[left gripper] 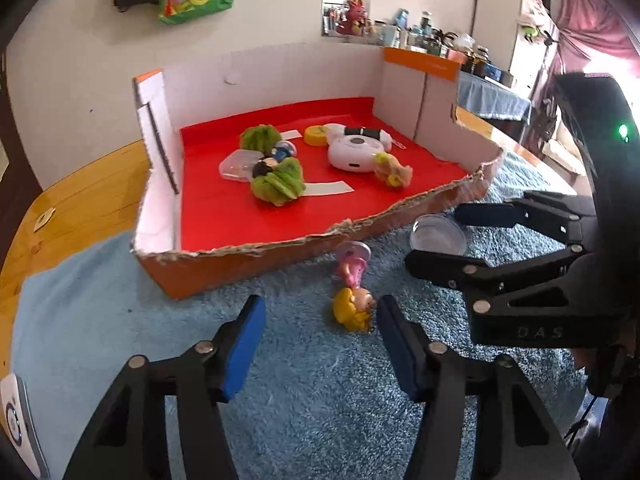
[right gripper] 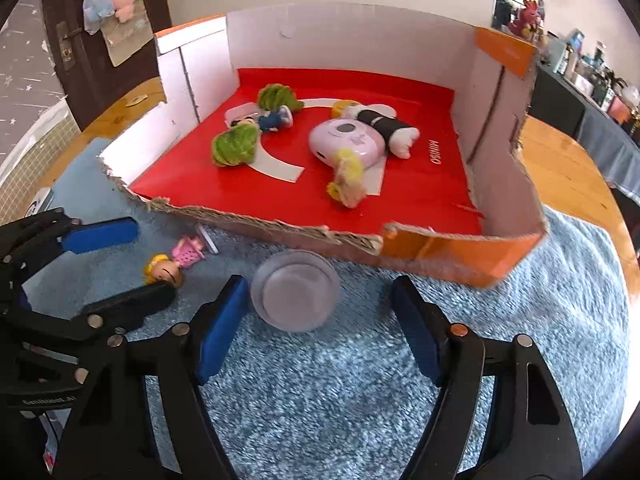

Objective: Organize objects
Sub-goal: 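Grasp the pink-and-yellow figurine with the left gripper while the right gripper grasps the clear round dish, then lift the figurine and clear dish and carry both over into the box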

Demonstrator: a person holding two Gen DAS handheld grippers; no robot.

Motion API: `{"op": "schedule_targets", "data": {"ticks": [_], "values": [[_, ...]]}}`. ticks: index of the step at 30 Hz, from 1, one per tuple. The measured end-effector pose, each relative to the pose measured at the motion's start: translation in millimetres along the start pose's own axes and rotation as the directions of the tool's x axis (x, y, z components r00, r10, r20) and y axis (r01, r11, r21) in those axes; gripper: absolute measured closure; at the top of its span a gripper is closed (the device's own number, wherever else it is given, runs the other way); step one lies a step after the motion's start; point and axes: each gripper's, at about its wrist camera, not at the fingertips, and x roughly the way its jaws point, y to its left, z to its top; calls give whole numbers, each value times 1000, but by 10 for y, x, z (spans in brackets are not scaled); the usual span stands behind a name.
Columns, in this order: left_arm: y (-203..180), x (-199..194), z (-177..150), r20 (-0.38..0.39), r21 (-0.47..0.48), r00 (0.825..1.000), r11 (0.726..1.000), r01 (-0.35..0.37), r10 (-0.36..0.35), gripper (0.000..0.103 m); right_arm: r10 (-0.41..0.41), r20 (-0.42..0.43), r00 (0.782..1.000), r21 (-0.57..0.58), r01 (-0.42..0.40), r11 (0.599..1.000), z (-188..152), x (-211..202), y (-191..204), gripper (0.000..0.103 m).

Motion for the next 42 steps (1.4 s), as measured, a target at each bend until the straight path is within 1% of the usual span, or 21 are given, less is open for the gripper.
{"op": "schedule_targets", "data": {"ticks": [2, 3, 4, 6, 7, 8, 10, 11, 13, 16, 20, 25, 32, 38, 42], "values": [[-11, 30, 14, -7, 11, 1000, 1000, 10, -10, 52, -1, 2, 1000, -3, 1, 1000, 7, 4, -11, 45], [-21, 43, 18, -11, 14, 1000, 1000, 15, -15, 53, -1, 3, 1000, -5, 1, 1000, 9, 3, -14, 49], [-29, 58, 25, -17, 17, 1000, 1000, 19, -19, 54, 3, 4, 1000, -9, -3, 1000, 7, -1, -14, 50], [-45, 63, 46, -16, 23, 1000, 999, 26, -26, 59, 9, 5, 1000, -12, -9, 1000, 4, -6, -11, 58], [-53, 66, 55, -16, 25, 999, 999, 29, -29, 64, 14, 7, 1000, -12, -14, 1000, 0, -14, -9, 61], [-69, 75, 69, -17, 29, 999, 999, 27, -27, 68, 15, 8, 1000, -13, -15, 1000, -3, -15, -4, 64], [-100, 108, 87, -33, 40, 999, 999, 19, -18, 70, 16, 10, 1000, -13, -16, 1000, -4, -14, -1, 64], [-118, 111, 94, -33, 45, 999, 999, 14, -12, 74, 22, 10, 1000, -9, -21, 1000, -6, -20, -7, 64], [-127, 102, 90, -38, 41, 999, 998, 39, -38, 82, 34, 11, 999, -3, -34, 999, -13, -34, -22, 64], [-111, 81, 64, -37, 29, 998, 998, 55, -54, 82, 51, 13, 999, 7, -51, 999, -33, -56, -41, 64], [-72, 47, 37, -38, -11, 996, 997, 77, -77, 82, 69, 19, 997, 11, -69, 998, -61, -99, -38, 64], [-57, -3, 3, -27, -53, 996, 995, 85, -86, 82, 93, 34, 995, 15, -93, 996, -94, -177, -18, 64], [-71, -105, -51, 5, -93, 997, 993, 74, -73, 82, 115, 45, 992, 7, -115, 993, -135, -272, 36, 64], [-92, -230, -62, 39, -109, 998, 992, 57, -53, 82, 127, 49, 991, -5, -127, 992, -169, -342, 97, 64], [-82, -327, -59, 65, -125, 997, 990, 58, -51, 82, 130, 54, 990, -12, -130, 991, -184, -394, 121, 64]]}}
